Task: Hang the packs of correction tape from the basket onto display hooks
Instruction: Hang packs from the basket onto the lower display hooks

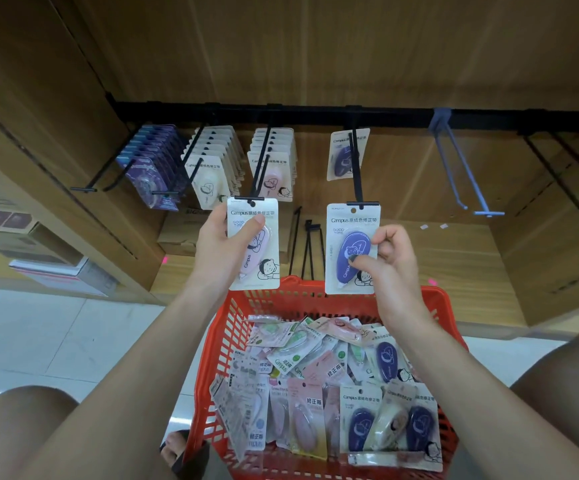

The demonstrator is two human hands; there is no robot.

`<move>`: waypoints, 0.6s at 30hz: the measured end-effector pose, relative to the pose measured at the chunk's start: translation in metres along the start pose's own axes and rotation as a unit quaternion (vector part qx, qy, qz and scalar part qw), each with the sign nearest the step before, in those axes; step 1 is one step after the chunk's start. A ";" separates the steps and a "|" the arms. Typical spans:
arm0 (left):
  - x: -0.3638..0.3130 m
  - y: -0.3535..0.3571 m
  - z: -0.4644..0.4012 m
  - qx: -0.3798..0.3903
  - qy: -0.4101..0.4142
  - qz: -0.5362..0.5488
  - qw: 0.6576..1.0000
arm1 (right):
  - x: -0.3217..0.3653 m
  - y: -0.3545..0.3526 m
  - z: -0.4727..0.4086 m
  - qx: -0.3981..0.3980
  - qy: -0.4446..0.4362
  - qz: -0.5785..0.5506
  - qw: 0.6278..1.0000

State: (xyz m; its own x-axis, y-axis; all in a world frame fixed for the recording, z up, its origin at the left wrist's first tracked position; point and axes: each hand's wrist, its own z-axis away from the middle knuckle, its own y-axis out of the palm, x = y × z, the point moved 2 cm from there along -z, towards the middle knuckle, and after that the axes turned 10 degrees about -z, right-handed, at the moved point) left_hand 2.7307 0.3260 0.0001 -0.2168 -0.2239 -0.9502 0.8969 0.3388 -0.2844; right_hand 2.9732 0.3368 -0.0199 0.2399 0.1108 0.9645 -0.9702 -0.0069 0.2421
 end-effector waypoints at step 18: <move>0.002 0.011 -0.025 0.001 -0.008 -0.024 1.000 | -0.005 0.002 -0.053 -0.063 0.002 0.077 0.995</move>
State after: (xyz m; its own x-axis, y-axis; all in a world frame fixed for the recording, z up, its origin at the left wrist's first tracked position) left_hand 2.7303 0.3515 -0.0079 -0.2539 -0.2556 -0.9329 0.8859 0.3256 -0.3303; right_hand 2.9685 0.3889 -0.0303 0.0872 0.1219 0.9887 -0.9921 0.1002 0.0752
